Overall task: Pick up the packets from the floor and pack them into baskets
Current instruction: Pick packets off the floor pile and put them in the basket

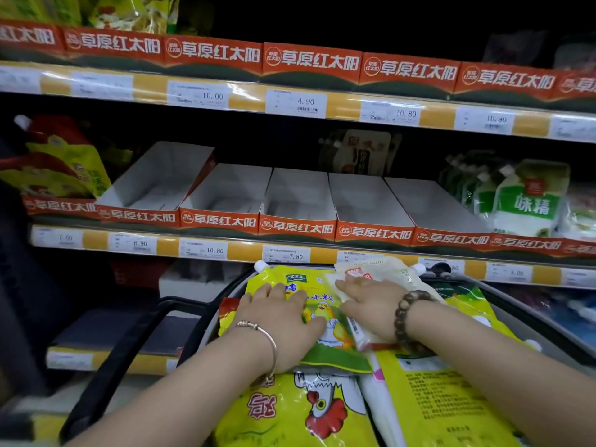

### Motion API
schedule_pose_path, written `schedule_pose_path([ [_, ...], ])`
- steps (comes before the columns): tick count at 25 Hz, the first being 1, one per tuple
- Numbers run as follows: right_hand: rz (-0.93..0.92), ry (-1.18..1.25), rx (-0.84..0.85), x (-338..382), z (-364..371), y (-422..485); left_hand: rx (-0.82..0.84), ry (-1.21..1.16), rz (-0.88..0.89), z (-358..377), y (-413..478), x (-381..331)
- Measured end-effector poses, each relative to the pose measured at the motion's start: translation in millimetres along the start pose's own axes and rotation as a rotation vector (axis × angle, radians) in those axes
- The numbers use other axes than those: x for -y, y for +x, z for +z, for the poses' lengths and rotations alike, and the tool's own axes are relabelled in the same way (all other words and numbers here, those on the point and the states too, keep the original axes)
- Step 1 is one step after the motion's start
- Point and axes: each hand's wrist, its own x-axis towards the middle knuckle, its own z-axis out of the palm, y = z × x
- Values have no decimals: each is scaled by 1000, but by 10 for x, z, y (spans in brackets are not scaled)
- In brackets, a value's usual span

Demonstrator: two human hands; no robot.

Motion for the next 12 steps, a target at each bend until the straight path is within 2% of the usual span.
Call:
schedule_pose_path([
  [7,20,-90,-36,140,-100,-103,-35,-107,28,-35,-75,32],
  [12,-23,-49,-285,563,-229,-162,-381,-170,123,-154,-525,392],
])
